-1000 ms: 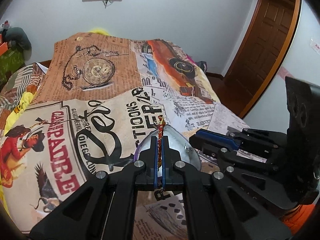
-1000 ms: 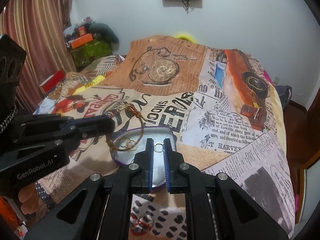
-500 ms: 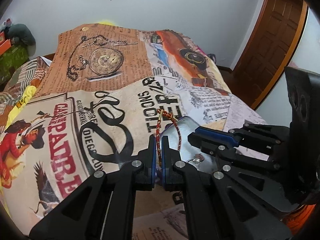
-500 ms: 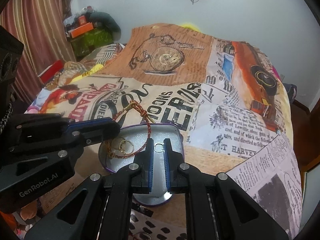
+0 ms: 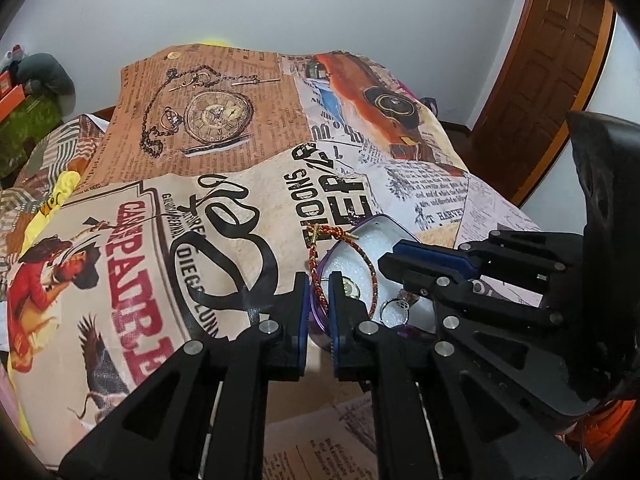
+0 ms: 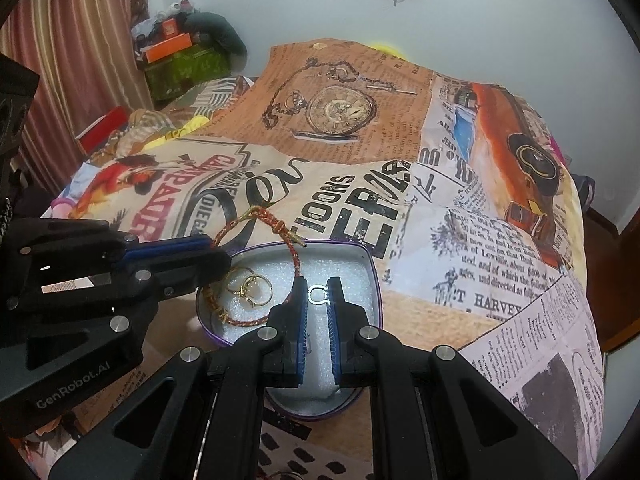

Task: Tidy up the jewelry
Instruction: 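Open the left tool over the tin while the right tool releases the silver ring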

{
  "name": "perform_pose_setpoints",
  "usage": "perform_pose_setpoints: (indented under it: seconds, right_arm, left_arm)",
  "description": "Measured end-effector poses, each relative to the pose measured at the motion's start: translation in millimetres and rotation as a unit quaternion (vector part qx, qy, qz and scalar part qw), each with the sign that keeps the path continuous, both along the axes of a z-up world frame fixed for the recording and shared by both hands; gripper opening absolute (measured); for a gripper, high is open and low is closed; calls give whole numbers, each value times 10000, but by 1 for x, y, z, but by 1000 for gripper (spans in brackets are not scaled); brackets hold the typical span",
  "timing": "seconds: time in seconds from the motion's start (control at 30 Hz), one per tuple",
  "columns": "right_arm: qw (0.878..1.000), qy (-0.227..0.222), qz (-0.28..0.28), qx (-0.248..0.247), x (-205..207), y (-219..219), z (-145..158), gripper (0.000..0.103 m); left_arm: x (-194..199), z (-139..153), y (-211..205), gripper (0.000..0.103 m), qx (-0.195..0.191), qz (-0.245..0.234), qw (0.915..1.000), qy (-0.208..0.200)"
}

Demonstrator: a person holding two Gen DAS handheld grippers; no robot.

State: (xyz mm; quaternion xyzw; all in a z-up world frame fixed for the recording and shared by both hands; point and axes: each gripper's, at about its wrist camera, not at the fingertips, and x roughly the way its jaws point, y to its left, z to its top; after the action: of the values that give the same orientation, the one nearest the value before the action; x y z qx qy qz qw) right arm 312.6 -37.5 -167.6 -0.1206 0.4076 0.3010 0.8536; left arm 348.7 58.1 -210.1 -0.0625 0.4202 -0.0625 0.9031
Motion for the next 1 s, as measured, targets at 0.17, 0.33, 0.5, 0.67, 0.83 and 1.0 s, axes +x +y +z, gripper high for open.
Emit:
perform_pose_setpoints:
  seconds: [0.17, 0.33, 0.5, 0.67, 0.83, 1.0]
  right_arm:
    - [10000, -31, -25, -50, -3, -1, 6, 9]
    - [9999, -68, -110, -77, -7, -4, 14, 16]
    - [9997, -156, -166, -18, -17, -9, 26, 23]
    - [9995, -254, -184, -90, -31, -14, 35, 23]
    - [9993, -290, -214, -50, -46, -23, 44, 23]
    - [9992, -310, -270, -14, -59, -38, 52, 23]
  left_arm:
    - [-6, 8, 5, 15, -79, 61, 9999, -81]
    - [-17, 19, 8, 21, -54, 110, 9998, -170]
    - [-30, 31, 8, 21, 39, 114, 9996, -242]
    - [-42, 42, 5, 21, 80, 104, 9995, -284]
    - [-57, 52, -4, 21, 115, 50, 9994, -332]
    - [-71, 56, -15, 22, 156, -25, 9993, -325]
